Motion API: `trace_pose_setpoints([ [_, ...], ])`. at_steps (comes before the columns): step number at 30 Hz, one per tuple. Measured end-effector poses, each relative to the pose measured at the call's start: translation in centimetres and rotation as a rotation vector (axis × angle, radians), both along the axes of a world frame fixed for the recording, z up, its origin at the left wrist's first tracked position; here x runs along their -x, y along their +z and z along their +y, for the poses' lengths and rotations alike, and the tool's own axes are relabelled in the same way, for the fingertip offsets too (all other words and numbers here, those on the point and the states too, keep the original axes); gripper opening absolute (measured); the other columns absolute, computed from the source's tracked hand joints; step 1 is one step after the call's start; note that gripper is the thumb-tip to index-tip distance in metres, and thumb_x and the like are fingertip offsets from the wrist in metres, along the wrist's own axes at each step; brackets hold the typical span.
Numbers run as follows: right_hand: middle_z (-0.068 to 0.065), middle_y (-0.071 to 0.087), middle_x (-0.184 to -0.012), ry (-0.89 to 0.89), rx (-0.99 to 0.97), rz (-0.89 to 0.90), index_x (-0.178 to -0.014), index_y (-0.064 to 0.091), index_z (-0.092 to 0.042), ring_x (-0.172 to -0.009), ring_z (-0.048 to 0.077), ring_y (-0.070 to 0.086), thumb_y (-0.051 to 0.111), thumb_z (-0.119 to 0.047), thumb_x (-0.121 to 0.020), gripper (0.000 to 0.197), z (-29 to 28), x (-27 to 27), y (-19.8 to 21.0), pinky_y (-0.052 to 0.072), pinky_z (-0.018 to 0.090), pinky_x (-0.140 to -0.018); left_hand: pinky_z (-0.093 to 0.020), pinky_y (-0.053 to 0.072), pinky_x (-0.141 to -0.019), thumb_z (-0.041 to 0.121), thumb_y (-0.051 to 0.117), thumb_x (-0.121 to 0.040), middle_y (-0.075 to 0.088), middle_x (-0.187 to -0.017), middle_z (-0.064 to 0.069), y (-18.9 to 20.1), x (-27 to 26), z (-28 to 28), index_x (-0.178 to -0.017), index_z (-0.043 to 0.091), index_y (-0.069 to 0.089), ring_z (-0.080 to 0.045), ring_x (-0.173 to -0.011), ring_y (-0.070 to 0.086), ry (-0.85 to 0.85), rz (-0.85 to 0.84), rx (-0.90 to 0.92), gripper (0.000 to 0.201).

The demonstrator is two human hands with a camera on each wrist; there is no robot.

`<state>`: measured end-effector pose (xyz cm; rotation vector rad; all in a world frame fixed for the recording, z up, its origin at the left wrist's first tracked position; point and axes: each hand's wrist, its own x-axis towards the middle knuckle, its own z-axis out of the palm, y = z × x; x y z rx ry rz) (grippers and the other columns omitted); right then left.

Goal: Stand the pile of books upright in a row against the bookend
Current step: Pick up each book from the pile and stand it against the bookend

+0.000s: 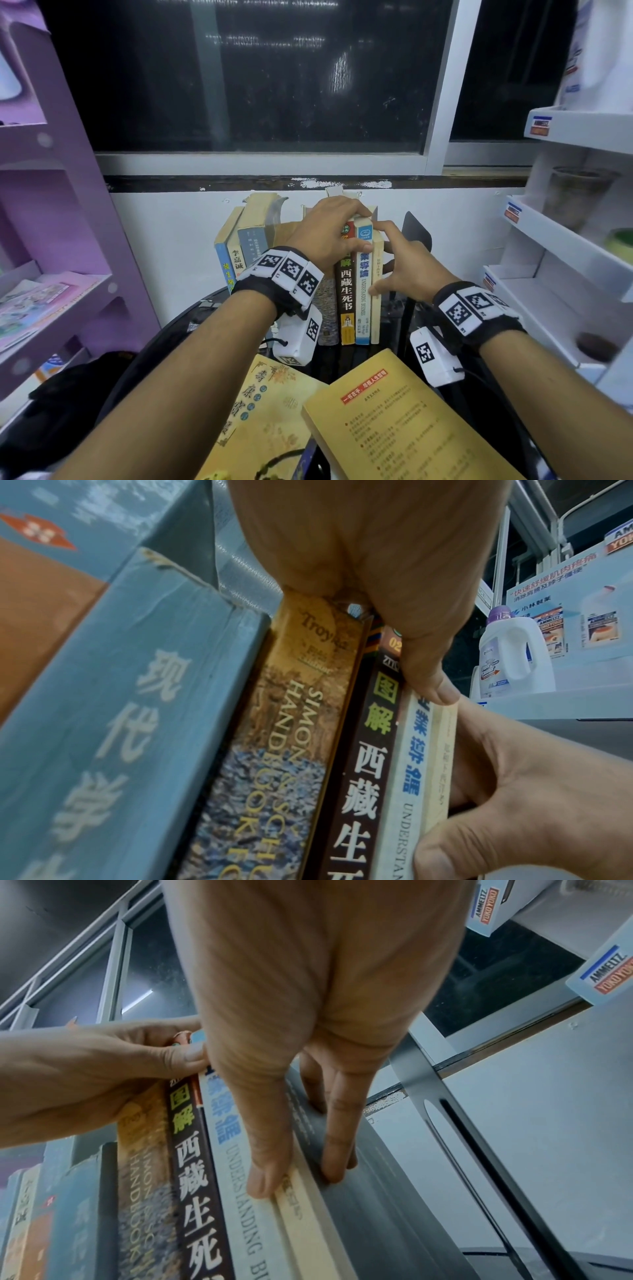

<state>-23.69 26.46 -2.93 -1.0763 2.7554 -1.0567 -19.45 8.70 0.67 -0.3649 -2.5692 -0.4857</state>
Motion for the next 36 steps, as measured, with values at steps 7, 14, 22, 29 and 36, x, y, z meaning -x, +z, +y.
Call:
trace_pose_setpoints([
  [7, -0.011, 0.062, -0.098, 0.005, 0.014, 0.005, -0.131, 0.028, -0.039, -0.078, 0.007, 0.070, 0.085, -0.004, -0.066, 0.094, -0.2, 0.1, -0.1, 0.058, 0.022, -0.064, -0.026, 0.031, -0.097, 0.038, 0.074, -0.079, 0.057, -0.121, 0.003, 0.1, 0.0, -0.1, -0.119, 0.019, 0.057, -0.014, -0.118, 0.047, -0.012, 0.016, 0.023, 0.047],
  [14, -0.007, 0.065, -0.100, 0.003, 0.024, 0.026, -0.126, 0.029, -0.039, -0.082, 0.008, 0.069, 0.083, -0.004, -0.070, 0.086, -0.2, -0.2, -0.2, 0.059, 0.024, -0.067, -0.032, 0.035, -0.101, 0.039, 0.073, -0.080, 0.056, -0.122, 0.005, 0.0, -0.2, 0.1, -0.119, 0.022, 0.056, -0.014, -0.119, 0.046, 0.014, 0.005, 0.015, 0.045],
  [22, 0.001, 0.067, -0.109, -0.035, 0.033, -0.012, -0.133, 0.024, -0.042, -0.086, 0.012, 0.069, 0.081, -0.004, -0.073, 0.091, -0.1, -0.7, -0.4, 0.061, 0.030, -0.070, -0.027, 0.031, -0.100, 0.038, 0.070, -0.083, 0.053, -0.128, 0.004, 0.0, -0.7, 0.5, -0.124, 0.022, 0.053, -0.013, -0.122, 0.043, 0.037, 0.003, 0.026, 0.048],
  [29, 0.001, 0.058, -0.130, -0.029, 0.049, -0.092, -0.148, 0.000, -0.047, -0.103, 0.016, 0.067, 0.073, -0.001, -0.080, 0.110, 0.3, -1.8, -0.5, 0.059, 0.036, -0.079, -0.032, 0.033, -0.106, 0.040, 0.069, -0.083, 0.048, -0.139, 0.005, 0.1, -1.6, 1.0, -0.131, 0.024, 0.051, -0.014, -0.129, 0.040, 0.053, -0.008, 0.004, 0.053],
  [36, -0.001, 0.053, -0.140, 0.000, 0.041, -0.101, -0.148, -0.005, -0.048, -0.095, 0.014, 0.070, 0.072, -0.004, -0.082, 0.110, 0.9, -3.3, 0.0, 0.058, 0.041, -0.083, -0.042, 0.032, -0.112, 0.043, 0.066, -0.085, 0.029, -0.155, 0.008, -0.8, -4.2, 0.9, -0.144, 0.029, 0.035, -0.014, -0.140, 0.029, 0.104, -0.028, -0.011, 0.069],
])
